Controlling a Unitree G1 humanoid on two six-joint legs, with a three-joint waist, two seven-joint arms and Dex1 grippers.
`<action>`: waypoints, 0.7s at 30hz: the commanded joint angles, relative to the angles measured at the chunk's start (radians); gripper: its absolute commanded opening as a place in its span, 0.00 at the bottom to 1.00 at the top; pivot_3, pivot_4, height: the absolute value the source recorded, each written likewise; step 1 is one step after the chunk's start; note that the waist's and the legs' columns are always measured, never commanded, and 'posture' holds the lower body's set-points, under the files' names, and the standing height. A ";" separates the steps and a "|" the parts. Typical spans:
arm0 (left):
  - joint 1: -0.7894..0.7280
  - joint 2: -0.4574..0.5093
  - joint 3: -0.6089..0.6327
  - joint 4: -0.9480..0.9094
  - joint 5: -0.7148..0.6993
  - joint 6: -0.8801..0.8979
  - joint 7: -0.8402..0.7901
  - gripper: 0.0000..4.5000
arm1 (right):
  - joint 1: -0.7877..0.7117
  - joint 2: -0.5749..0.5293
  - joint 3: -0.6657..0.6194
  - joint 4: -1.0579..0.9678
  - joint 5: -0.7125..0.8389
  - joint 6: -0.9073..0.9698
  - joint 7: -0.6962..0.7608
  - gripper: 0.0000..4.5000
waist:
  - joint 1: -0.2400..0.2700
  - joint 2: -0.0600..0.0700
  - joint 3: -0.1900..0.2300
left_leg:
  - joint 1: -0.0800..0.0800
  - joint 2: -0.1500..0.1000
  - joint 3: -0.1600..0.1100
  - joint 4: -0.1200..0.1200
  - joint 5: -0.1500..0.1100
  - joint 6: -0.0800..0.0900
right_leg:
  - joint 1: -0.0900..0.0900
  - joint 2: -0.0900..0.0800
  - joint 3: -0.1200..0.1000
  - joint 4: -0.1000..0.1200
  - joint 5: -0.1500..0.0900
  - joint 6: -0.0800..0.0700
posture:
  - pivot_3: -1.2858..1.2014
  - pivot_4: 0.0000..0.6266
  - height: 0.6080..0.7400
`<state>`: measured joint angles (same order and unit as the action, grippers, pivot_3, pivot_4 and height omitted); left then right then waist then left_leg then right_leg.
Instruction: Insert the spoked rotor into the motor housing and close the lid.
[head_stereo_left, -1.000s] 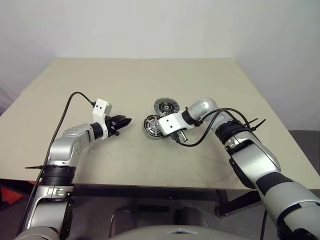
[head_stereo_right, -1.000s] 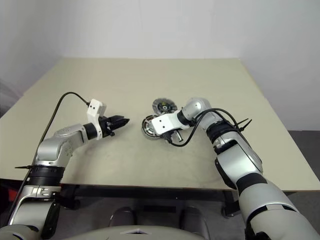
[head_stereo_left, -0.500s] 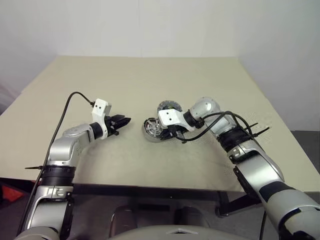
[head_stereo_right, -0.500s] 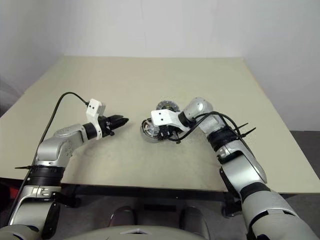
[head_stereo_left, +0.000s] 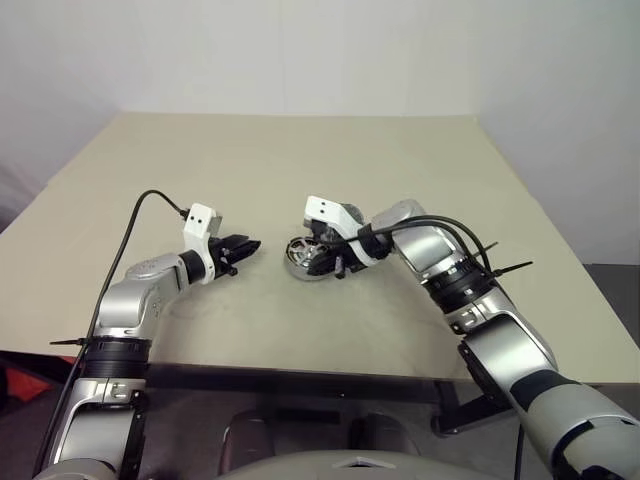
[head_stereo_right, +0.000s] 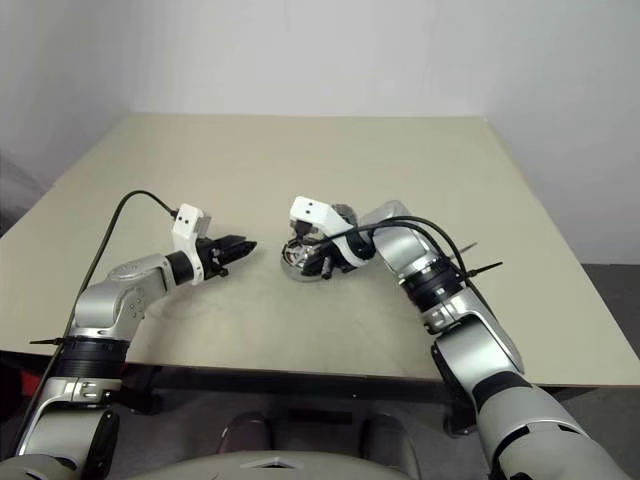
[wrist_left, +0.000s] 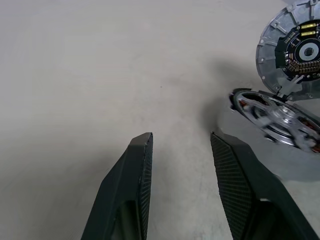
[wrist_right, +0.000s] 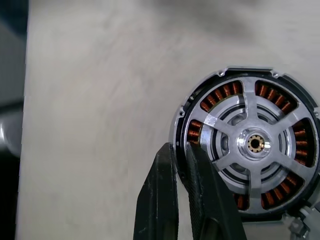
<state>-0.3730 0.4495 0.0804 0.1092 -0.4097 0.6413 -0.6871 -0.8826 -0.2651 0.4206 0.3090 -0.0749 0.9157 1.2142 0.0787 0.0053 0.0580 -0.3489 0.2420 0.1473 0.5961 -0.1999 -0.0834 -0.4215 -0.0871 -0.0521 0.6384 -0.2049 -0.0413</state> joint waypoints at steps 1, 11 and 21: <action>0.006 0.011 0.022 -0.051 -0.012 -0.003 0.004 0.43 | -0.069 0.031 -0.060 0.000 0.028 0.217 -0.110 0.00 | 0.001 0.000 0.000 | 0.000 0.000 0.000 0.000 0.000 0.000 | 0.000 0.000 0.000 0.000 0.000 0.000 | 0.52 0.00 1.00; 0.030 0.018 0.033 -0.080 -0.018 0.008 0.018 0.43 | -0.150 0.133 -0.124 0.055 0.138 0.487 -0.325 0.00 | 0.016 0.001 0.000 | 0.000 0.000 0.000 -0.003 0.002 -0.004 | 0.000 0.000 0.000 -0.003 0.000 0.000 | 0.52 0.00 1.00; 0.040 0.019 0.036 -0.090 -0.018 0.009 0.024 0.43 | -0.184 0.230 -0.217 0.089 0.212 0.567 -0.492 0.00 | 0.016 0.000 0.000 | 0.001 -0.001 0.000 -0.011 0.005 -0.009 | -0.001 0.001 0.000 -0.005 0.000 0.001 | 0.52 0.00 1.00</action>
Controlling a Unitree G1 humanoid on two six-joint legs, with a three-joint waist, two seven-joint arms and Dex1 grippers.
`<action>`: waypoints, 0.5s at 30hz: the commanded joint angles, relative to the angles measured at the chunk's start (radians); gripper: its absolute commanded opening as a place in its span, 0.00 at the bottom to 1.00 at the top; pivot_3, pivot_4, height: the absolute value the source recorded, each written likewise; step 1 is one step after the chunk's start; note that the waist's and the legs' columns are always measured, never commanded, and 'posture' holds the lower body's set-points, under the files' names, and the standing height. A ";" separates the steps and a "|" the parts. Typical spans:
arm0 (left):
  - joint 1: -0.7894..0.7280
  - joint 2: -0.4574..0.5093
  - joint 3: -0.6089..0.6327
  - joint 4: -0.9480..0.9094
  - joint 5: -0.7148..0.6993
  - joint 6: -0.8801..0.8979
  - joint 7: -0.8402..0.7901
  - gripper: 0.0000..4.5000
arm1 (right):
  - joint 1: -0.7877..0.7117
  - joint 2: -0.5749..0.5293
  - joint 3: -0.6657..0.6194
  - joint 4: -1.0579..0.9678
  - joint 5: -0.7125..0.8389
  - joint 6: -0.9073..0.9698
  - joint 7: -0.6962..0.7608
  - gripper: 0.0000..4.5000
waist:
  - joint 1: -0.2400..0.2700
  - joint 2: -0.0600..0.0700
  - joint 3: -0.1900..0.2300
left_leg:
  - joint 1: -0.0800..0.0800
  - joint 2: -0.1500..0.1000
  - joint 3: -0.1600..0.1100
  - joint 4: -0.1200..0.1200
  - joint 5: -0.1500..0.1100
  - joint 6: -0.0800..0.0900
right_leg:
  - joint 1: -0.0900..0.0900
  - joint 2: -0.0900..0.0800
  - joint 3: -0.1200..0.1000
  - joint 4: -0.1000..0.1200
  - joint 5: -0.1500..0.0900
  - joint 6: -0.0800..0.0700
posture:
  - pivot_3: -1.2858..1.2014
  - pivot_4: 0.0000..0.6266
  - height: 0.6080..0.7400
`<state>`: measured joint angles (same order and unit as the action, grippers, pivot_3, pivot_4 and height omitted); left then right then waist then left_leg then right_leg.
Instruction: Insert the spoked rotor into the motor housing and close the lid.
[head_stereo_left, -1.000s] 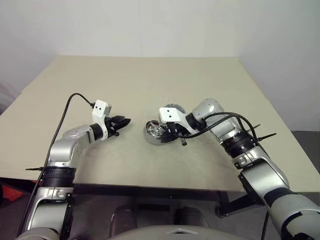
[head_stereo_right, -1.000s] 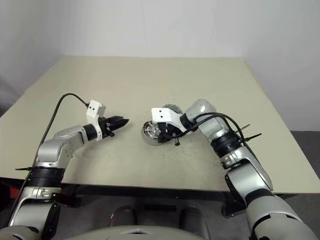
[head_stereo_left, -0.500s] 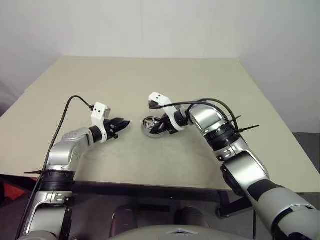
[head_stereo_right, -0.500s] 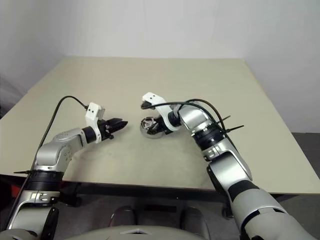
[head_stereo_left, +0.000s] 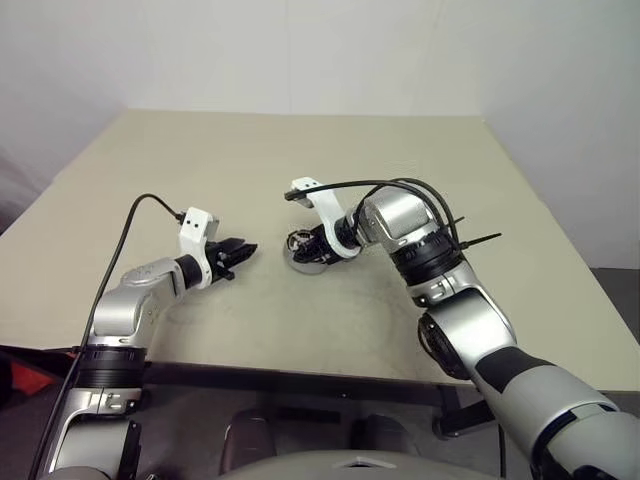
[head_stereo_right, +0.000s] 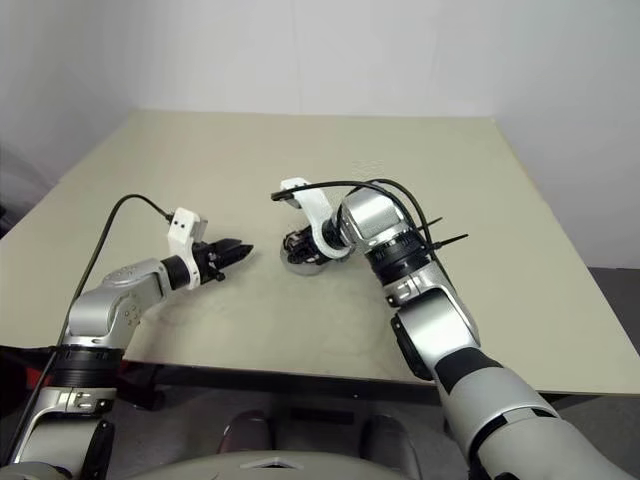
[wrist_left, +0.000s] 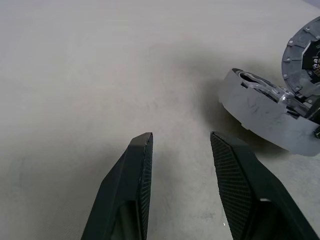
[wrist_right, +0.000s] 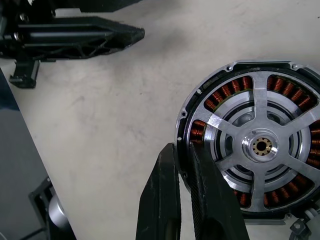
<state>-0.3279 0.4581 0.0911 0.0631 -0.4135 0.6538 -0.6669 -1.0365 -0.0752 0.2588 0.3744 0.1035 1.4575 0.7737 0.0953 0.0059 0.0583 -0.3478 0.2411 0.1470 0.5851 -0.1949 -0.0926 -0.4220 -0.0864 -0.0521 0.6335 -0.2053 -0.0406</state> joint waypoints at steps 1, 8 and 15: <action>-0.004 0.009 0.024 -0.048 -0.014 -0.003 0.005 0.43 | -0.037 0.061 -0.077 0.038 0.033 0.023 -0.080 0.00 | 0.000 0.000 0.000 | 0.000 0.000 0.000 -0.003 0.001 -0.001 | 0.000 0.000 0.000 -0.001 0.000 0.000 | 0.52 0.00 1.00; -0.002 0.007 0.023 -0.058 -0.015 0.000 0.010 0.43 | -0.049 0.132 -0.140 0.087 0.055 0.003 -0.177 0.00 | -0.003 0.000 0.000 | 0.001 0.003 0.000 -0.010 0.004 -0.006 | 0.000 0.005 0.000 -0.005 0.000 0.000 | 0.52 0.00 1.00; -0.001 0.020 0.032 -0.052 -0.015 -0.001 0.005 0.43 | -0.048 0.102 -0.081 0.076 0.086 -0.036 -0.162 0.44 | 0.000 0.000 0.000 | 0.001 0.003 0.000 -0.010 0.004 -0.006 | 0.000 0.005 0.000 -0.007 0.000 0.000 | 0.52 0.00 1.00</action>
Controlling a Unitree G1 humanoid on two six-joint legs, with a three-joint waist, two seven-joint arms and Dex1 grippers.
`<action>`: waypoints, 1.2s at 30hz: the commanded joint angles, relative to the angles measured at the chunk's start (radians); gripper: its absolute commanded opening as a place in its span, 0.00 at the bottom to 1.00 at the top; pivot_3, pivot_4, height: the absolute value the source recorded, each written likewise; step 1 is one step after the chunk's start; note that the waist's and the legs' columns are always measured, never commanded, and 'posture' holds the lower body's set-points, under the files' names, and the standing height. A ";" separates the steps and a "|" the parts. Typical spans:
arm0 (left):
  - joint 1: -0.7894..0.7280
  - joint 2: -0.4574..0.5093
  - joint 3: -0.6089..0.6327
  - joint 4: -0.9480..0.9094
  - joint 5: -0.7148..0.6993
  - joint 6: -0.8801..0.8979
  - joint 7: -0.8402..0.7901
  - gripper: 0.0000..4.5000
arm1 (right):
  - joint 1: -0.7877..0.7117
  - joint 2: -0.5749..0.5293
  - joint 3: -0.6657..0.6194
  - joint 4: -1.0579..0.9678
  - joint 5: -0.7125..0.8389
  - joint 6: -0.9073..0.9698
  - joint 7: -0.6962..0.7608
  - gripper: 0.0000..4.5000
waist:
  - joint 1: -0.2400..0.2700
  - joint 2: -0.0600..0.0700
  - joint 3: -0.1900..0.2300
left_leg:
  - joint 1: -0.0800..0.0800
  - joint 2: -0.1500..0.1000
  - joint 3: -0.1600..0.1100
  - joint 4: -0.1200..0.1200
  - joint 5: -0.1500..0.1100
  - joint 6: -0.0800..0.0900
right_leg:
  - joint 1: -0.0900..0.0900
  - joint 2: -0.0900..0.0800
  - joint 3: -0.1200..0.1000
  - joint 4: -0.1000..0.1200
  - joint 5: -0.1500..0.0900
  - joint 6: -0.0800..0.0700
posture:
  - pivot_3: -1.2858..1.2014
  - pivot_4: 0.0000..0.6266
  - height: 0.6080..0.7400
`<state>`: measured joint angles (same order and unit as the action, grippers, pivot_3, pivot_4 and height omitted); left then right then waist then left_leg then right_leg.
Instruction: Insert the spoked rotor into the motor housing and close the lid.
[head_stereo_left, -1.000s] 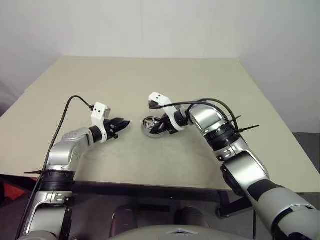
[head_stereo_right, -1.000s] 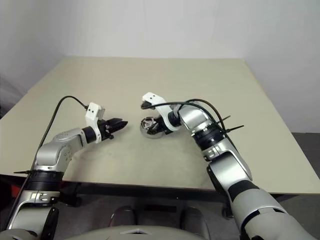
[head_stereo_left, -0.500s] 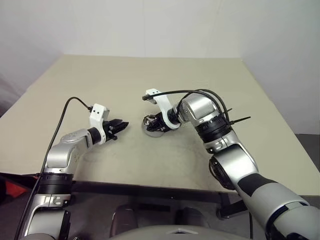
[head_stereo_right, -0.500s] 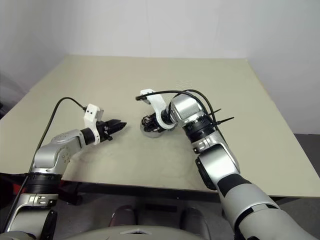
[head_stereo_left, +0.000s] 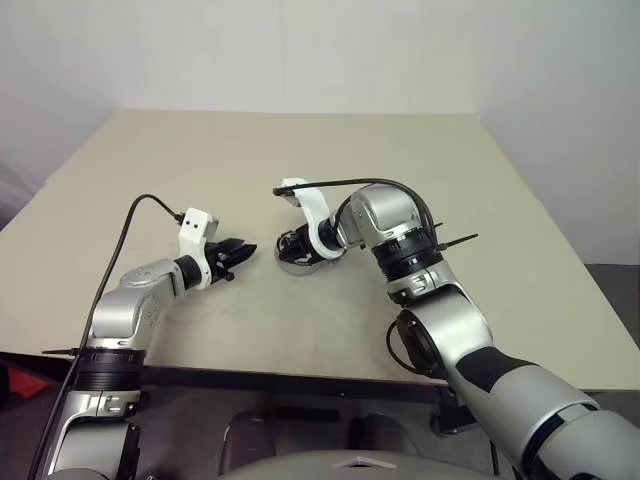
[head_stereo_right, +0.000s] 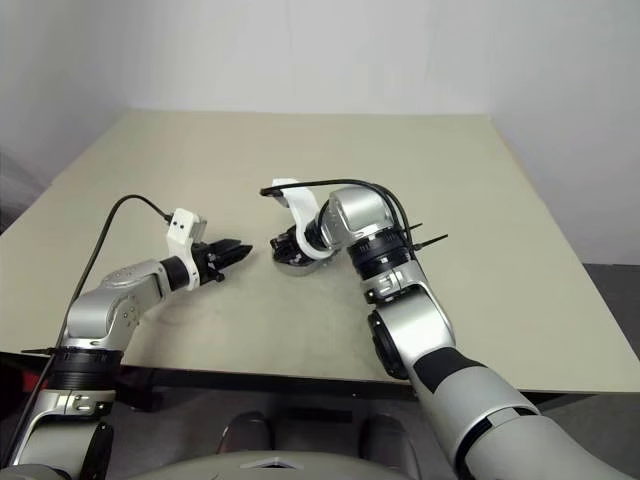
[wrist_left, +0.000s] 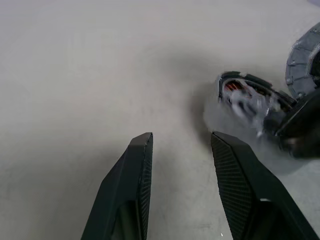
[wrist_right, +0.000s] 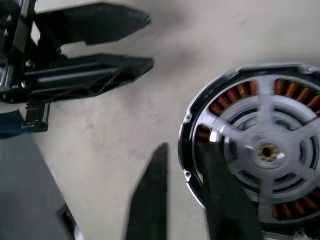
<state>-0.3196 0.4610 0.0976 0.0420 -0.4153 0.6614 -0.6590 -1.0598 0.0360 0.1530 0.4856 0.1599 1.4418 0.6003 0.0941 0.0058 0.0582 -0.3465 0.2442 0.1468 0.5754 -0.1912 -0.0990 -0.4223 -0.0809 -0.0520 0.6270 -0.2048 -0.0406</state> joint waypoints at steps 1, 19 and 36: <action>-0.010 0.017 0.025 -0.030 -0.012 -0.008 -0.003 0.43 | -0.030 -0.014 0.032 -0.046 0.042 -0.016 0.023 0.50 | 0.001 0.000 0.000 | 0.000 0.000 0.000 0.000 0.000 0.000 | 0.000 0.000 0.000 -0.001 0.000 0.000 | 0.52 0.00 1.00; -0.057 -0.002 0.014 0.003 -0.019 -0.009 -0.035 0.43 | -0.178 -0.174 -0.064 -0.067 0.114 -0.401 0.095 0.50 | 0.007 -0.001 0.000 | -0.002 -0.001 0.000 0.001 0.000 0.000 | 0.000 0.000 0.000 -0.002 0.001 0.001 | 0.52 0.00 1.00; -0.097 -0.009 -0.013 0.097 0.010 -0.052 -0.063 0.43 | 0.132 -0.657 0.168 -0.191 -0.104 -0.955 0.523 0.01 | 0.003 -0.001 0.000 | -0.005 -0.001 0.000 0.005 -0.003 0.006 | 0.001 0.000 0.000 -0.002 0.001 0.000 | 0.52 0.00 1.00</action>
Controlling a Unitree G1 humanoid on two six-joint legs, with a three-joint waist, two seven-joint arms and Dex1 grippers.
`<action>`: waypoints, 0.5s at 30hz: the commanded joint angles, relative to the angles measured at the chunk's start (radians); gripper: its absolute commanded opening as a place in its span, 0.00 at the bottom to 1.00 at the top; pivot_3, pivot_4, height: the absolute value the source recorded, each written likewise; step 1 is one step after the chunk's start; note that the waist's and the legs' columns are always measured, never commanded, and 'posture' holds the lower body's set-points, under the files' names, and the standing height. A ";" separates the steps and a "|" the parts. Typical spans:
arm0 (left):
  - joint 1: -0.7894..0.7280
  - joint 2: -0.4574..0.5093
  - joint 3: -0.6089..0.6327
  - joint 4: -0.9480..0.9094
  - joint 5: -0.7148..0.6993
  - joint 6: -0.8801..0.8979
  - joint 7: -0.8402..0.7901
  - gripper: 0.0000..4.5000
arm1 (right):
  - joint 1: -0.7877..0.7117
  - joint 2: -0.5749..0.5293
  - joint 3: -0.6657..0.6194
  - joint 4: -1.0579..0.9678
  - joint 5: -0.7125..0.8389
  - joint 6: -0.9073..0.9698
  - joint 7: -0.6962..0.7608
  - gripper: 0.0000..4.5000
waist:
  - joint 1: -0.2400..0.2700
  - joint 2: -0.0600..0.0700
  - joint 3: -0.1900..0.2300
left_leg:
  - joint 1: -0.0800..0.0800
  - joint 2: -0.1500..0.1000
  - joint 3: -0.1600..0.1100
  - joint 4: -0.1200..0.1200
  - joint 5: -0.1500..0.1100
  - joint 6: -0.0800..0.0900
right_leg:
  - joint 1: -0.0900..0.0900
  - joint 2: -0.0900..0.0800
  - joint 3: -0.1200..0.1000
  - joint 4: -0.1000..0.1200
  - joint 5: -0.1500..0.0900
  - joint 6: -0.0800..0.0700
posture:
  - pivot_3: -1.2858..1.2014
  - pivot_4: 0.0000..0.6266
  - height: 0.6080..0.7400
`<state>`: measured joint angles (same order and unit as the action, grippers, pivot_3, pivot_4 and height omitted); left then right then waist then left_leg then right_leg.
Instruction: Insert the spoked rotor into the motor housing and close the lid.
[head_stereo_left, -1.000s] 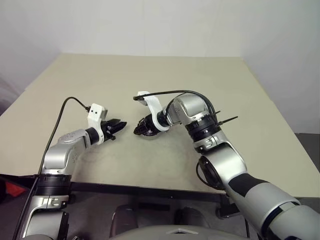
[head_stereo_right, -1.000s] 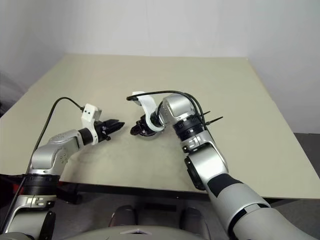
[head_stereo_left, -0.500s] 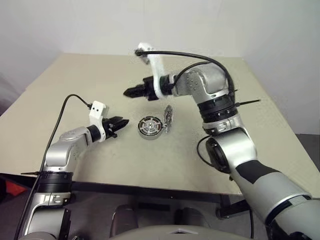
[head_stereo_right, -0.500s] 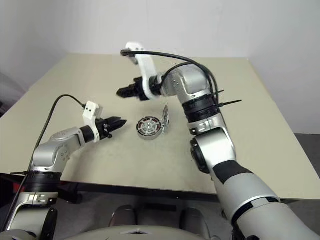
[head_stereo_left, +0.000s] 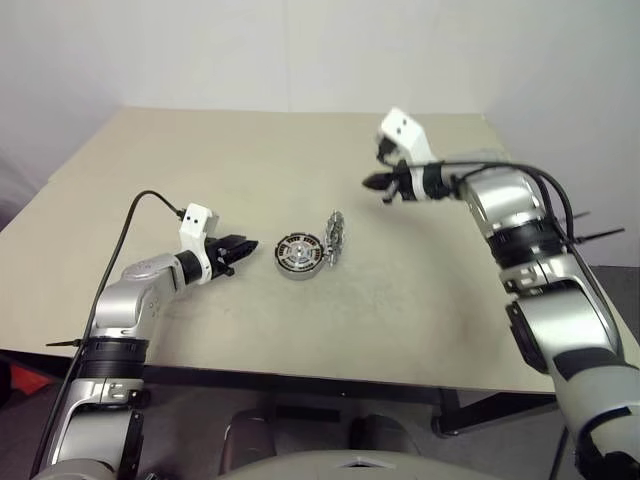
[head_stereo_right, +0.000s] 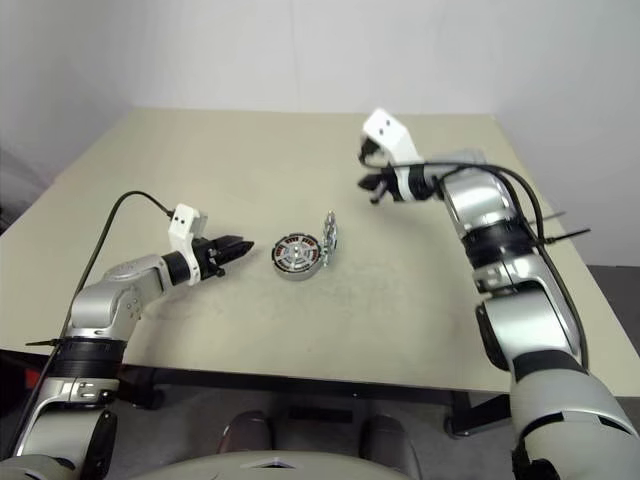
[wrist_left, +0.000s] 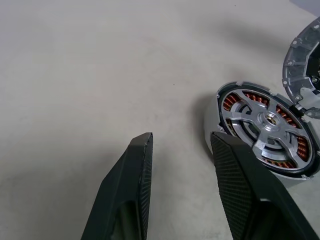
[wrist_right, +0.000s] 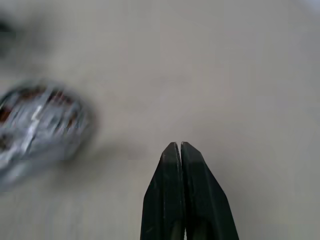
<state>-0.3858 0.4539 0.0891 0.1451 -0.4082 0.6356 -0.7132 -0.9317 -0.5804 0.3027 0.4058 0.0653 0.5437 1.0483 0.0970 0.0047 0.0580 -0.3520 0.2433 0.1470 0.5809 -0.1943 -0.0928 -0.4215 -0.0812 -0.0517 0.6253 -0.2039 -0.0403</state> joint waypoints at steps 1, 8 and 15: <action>-0.033 -0.004 -0.007 -0.004 0.004 -0.028 -0.010 0.43 | 0.019 -0.051 0.028 -0.124 -0.017 -0.073 0.090 0.01 | 0.000 0.000 0.000 | 0.000 0.000 0.000 0.000 0.000 0.000 | 0.000 0.000 0.000 0.001 0.000 0.000 | 0.52 0.00 1.00; -0.021 -0.001 -0.003 -0.019 0.002 -0.023 -0.009 0.43 | 0.089 -0.066 0.027 -0.281 0.055 -0.018 0.216 0.01 | 0.000 0.000 0.000 | 0.002 0.000 0.000 0.001 0.000 0.001 | 0.001 0.000 0.000 0.003 0.000 -0.001 | 0.52 0.00 1.00; 0.001 0.008 0.014 -0.044 -0.004 -0.014 0.001 0.43 | 0.061 -0.010 0.018 -0.304 0.104 0.063 0.213 0.01 | 0.000 0.000 0.000 | 0.002 0.000 0.000 0.002 0.000 0.002 | 0.002 0.000 0.000 0.003 0.001 -0.002 | 0.52 0.00 1.00</action>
<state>-0.3799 0.4516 0.0810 0.1434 -0.4014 0.6298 -0.7141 -0.8297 -0.6130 0.3485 0.1215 0.1467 0.5899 1.2786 0.0966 0.0045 0.0578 -0.3492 0.2438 0.1470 0.5828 -0.1938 -0.0909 -0.4198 -0.0814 -0.0515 0.6282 -0.2030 -0.0421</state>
